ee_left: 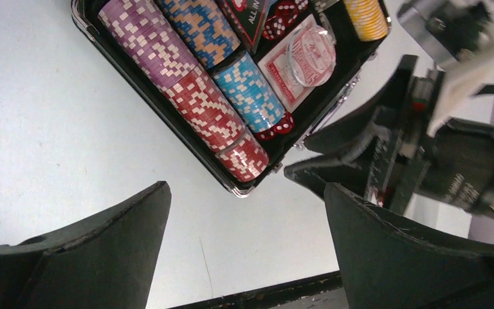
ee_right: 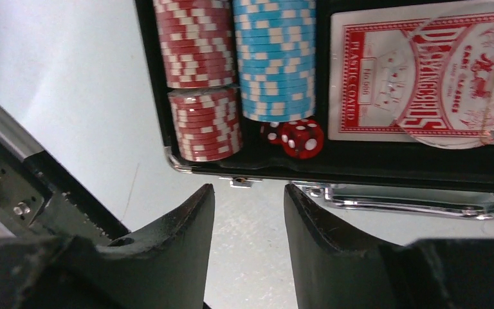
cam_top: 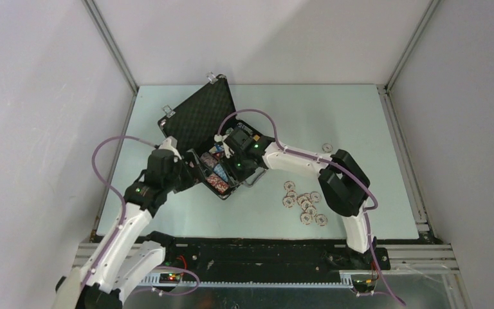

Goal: Pack up texas hold em set

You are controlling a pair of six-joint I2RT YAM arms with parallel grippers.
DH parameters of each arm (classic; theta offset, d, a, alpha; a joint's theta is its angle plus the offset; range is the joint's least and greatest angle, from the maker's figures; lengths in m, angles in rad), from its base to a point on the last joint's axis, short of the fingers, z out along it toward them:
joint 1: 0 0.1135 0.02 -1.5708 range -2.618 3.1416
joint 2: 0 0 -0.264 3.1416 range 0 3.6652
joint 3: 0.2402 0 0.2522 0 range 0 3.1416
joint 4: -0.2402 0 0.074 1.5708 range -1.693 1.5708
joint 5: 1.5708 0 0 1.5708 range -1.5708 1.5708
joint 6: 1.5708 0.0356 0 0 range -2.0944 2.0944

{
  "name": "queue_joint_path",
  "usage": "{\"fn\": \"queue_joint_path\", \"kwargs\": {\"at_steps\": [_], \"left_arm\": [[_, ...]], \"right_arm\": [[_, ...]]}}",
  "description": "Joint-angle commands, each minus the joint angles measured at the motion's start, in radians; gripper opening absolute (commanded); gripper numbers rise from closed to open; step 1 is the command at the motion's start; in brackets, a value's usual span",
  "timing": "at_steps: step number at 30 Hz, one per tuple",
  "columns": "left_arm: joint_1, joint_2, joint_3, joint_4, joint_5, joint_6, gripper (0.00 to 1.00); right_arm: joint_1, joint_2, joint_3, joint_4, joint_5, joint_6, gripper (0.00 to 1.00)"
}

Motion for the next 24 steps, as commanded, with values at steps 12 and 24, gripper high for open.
{"fn": "queue_joint_path", "kwargs": {"at_steps": [12, 24], "left_arm": [[-0.003, -0.234, -0.035, -0.098, -0.065, -0.038, 0.97], [-0.003, -0.253, -0.023, -0.142, -0.074, -0.027, 0.98]], "right_arm": [[-0.044, 0.106, 0.151, -0.02, 0.032, -0.104, 0.45], [-0.023, 0.159, 0.142, -0.033, 0.012, -0.118, 0.39]]}}
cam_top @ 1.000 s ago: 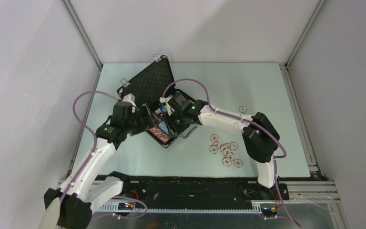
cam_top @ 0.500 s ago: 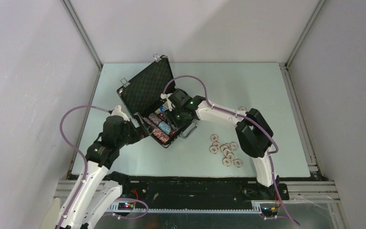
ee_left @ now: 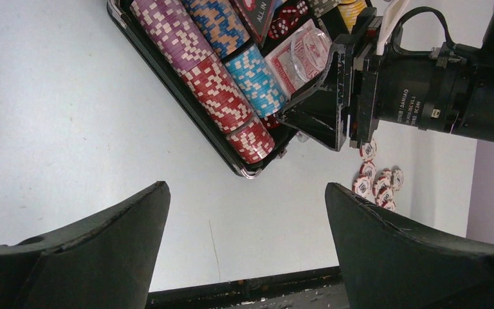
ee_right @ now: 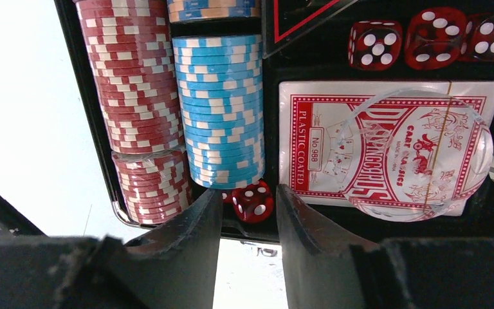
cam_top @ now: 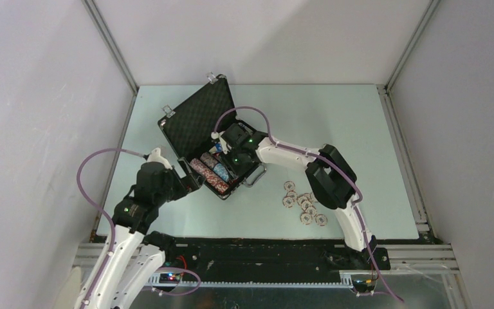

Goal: Pack up texas hold em set

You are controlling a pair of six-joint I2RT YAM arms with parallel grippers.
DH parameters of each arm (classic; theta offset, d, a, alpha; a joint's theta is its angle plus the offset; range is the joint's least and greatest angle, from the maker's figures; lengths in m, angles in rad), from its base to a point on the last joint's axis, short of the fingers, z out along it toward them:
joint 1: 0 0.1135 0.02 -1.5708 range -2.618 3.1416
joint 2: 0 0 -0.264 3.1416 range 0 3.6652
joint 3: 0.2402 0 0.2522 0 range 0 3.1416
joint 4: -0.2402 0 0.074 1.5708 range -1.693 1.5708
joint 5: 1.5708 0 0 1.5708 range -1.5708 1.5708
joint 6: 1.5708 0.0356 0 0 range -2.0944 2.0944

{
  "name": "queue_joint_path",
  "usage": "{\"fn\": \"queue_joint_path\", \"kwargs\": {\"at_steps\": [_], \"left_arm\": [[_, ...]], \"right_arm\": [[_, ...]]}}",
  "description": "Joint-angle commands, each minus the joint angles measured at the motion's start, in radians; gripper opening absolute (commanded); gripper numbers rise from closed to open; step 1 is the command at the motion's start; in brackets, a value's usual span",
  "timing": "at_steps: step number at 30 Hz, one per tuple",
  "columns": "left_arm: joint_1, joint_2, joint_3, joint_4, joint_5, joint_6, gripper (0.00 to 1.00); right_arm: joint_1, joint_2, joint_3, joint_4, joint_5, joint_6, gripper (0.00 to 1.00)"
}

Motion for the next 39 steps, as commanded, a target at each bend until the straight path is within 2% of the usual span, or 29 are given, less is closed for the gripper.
{"fn": "queue_joint_path", "kwargs": {"at_steps": [1, 4, 9, 11, 21, 28, 33, 39], "left_arm": [[-0.003, -0.009, 0.01, -0.008, -0.019, -0.002, 0.98], [-0.003, -0.005, 0.012, -0.008, -0.02, 0.0, 0.98], [-0.003, 0.004, 0.021, -0.009, -0.022, 0.007, 0.98], [-0.003, 0.007, 0.026, -0.01, -0.023, 0.011, 0.98], [-0.003, -0.008, 0.028, -0.02, -0.026, 0.019, 0.98], [-0.003, -0.021, 0.021, -0.028, -0.026, 0.025, 0.98], [-0.003, -0.028, 0.026, -0.041, -0.022, 0.027, 0.98], [-0.003, -0.045, 0.02, -0.046, -0.016, 0.021, 0.98]], "right_arm": [[0.015, 0.006, 0.002, -0.012, -0.02, -0.025, 0.37], [0.019, -0.007, -0.01, -0.015, -0.023, -0.027, 0.3], [0.009, -0.016, 0.0, -0.022, -0.052, -0.016, 0.05], [-0.008, -0.036, 0.005, -0.013, -0.077, 0.011, 0.03], [-0.087, -0.145, 0.037, 0.02, -0.126, 0.059, 0.02], [-0.084, -0.053, 0.178, -0.003, -0.092, 0.052, 0.0], [-0.058, 0.037, 0.267, -0.01, 0.001, 0.05, 0.0], [-0.042, 0.082, 0.281, 0.005, 0.095, 0.034, 0.0]]}}
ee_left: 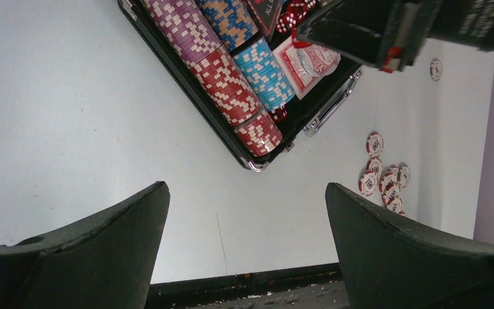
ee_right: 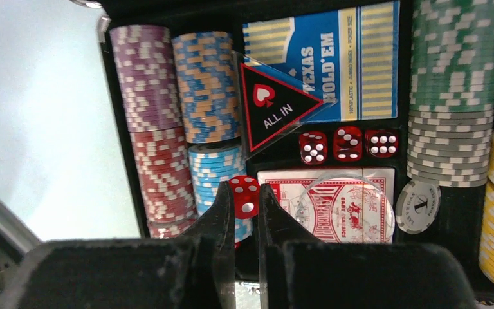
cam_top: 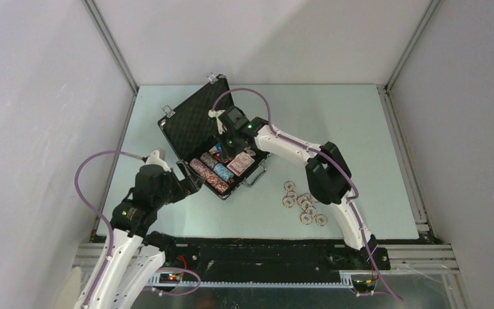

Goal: Pack up texas hold em set

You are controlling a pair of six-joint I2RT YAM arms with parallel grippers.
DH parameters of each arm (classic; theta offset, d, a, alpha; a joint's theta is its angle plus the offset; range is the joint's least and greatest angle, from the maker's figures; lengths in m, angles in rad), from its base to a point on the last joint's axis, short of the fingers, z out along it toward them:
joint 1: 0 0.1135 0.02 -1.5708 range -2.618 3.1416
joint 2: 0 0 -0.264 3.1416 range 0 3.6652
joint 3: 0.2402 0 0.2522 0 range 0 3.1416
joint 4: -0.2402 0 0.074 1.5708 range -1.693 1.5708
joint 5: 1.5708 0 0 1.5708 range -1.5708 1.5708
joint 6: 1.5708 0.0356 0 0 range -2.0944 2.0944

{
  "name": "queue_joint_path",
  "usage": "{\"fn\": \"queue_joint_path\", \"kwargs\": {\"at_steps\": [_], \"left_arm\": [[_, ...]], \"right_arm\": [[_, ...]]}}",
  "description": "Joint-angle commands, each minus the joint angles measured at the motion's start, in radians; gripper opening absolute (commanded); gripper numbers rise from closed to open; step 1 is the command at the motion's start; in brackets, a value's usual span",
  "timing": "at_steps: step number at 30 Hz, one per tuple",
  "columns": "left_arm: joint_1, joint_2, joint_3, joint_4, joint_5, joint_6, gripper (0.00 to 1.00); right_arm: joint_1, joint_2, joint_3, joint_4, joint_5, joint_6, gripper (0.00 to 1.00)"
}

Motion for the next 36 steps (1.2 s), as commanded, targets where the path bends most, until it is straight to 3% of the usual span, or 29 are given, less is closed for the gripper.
{"fn": "queue_joint_path", "kwargs": {"at_steps": [1, 27, 31, 36], "left_arm": [[-0.003, -0.016, 0.02, 0.0, -0.003, 0.008, 0.98], [-0.003, 0.016, 0.025, -0.005, 0.018, -0.006, 0.98], [-0.003, 0.02, 0.023, -0.002, 0.019, -0.008, 0.98], [-0.003, 0.011, 0.023, 0.008, 0.021, -0.017, 0.98]], "right_arm": [[0.013, 0.029, 0.039, 0.011, 0.112, -0.018, 0.0], [0.047, 0.126, 0.088, 0.057, 0.207, -0.061, 0.0], [0.051, 0.125, 0.088, 0.048, 0.248, -0.074, 0.16], [0.049, 0.103, 0.08, 0.037, 0.267, -0.077, 0.29]]}}
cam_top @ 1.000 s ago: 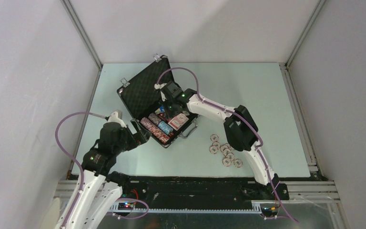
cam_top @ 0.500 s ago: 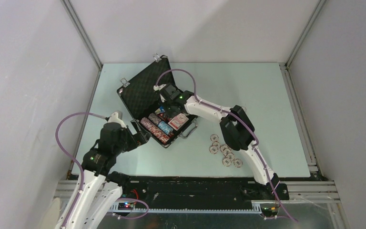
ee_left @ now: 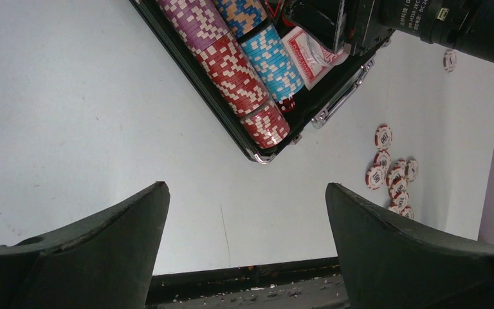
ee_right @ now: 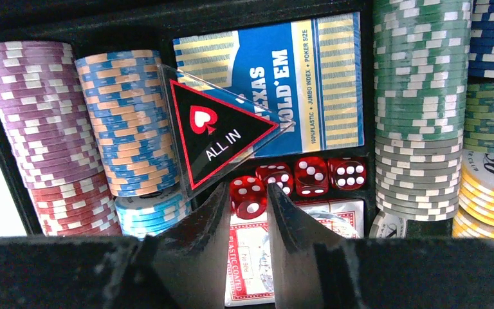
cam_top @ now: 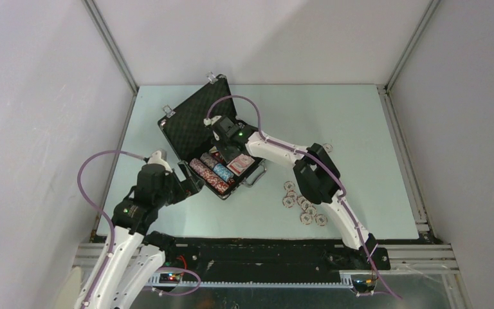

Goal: Pack up texas hold em set

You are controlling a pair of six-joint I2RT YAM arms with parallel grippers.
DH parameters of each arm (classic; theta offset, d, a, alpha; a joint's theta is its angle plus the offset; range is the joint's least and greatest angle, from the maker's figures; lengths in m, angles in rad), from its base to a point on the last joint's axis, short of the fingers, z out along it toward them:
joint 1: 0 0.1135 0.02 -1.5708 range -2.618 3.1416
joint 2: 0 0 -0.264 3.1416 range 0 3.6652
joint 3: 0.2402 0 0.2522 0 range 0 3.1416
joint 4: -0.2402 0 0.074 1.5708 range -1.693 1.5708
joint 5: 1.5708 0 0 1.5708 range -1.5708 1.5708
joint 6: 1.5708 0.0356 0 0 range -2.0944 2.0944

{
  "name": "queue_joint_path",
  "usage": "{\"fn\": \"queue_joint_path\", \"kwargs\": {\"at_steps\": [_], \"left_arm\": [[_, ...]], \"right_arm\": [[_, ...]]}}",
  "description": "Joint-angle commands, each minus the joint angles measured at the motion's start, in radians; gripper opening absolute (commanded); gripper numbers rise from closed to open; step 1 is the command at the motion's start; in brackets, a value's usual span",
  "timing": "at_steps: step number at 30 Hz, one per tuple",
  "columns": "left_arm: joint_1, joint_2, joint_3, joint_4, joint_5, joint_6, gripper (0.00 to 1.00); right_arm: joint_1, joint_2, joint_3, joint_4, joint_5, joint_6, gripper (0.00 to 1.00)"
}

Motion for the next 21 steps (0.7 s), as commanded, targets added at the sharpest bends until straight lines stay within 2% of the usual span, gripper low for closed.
{"fn": "queue_joint_path", "kwargs": {"at_steps": [1, 4, 10, 12, 17, 21], "left_arm": [[-0.003, -0.015, 0.023, 0.035, 0.011, -0.018, 0.99], [-0.003, -0.019, 0.017, 0.054, 0.013, -0.025, 0.99], [-0.003, 0.006, 0.02, 0.065, 0.021, -0.025, 0.99], [-0.003, 0.01, 0.026, 0.063, 0.02, -0.018, 0.99], [-0.003, 0.012, 0.03, 0.061, 0.013, -0.012, 0.99], [-0.003, 0.006, 0.022, 0.077, 0.022, -0.024, 0.99]], "right_arm": [[0.004, -0.033, 0.038, 0.008, 0.032, -0.011, 0.31], [0.003, -0.066, 0.02, 0.016, 0.028, -0.004, 0.37], [-0.002, -0.132, -0.021, 0.002, 0.001, 0.006, 0.39], [-0.003, -0.181, -0.08, 0.002, -0.014, 0.014, 0.38], [0.003, -0.342, -0.353, 0.092, -0.121, 0.043, 0.39], [0.028, -0.399, -0.46, 0.112, -0.205, 0.081, 0.4]]}}
